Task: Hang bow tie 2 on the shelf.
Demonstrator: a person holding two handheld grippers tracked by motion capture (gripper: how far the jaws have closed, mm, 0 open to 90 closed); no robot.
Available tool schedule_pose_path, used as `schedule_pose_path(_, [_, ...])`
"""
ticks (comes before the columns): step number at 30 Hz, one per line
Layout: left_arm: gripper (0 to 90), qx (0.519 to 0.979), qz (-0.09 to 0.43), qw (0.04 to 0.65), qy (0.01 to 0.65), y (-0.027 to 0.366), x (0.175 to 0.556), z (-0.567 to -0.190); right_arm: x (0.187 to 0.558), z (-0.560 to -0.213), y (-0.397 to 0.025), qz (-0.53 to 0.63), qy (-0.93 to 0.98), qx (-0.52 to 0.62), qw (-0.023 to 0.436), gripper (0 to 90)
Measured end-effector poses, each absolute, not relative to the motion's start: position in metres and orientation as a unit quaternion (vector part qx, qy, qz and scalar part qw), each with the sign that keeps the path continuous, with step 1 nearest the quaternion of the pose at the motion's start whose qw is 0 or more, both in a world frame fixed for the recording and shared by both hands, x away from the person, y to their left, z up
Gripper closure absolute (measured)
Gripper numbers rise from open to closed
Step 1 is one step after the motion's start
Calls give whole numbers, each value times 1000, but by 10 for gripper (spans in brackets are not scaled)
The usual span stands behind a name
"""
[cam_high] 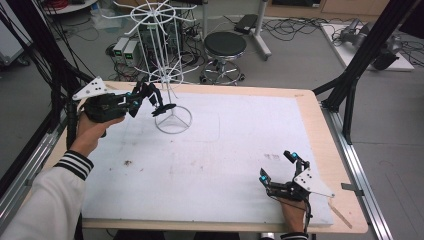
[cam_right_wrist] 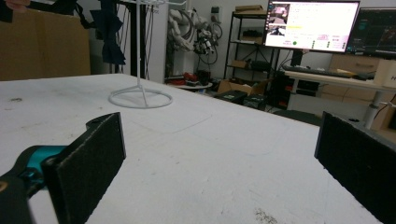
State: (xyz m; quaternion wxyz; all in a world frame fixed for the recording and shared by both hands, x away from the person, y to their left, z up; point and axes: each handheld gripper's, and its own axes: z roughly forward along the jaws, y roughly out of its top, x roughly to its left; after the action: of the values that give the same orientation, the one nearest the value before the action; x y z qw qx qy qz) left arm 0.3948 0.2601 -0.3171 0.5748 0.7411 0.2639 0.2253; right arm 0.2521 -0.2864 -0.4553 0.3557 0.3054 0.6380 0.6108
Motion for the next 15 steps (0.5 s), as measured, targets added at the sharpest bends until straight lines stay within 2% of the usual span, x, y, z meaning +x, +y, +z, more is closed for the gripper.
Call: schedule_pose_path(15, [767, 745, 213, 565, 284, 260, 399, -337, 252, -455, -287, 611, 638, 305, 356, 11])
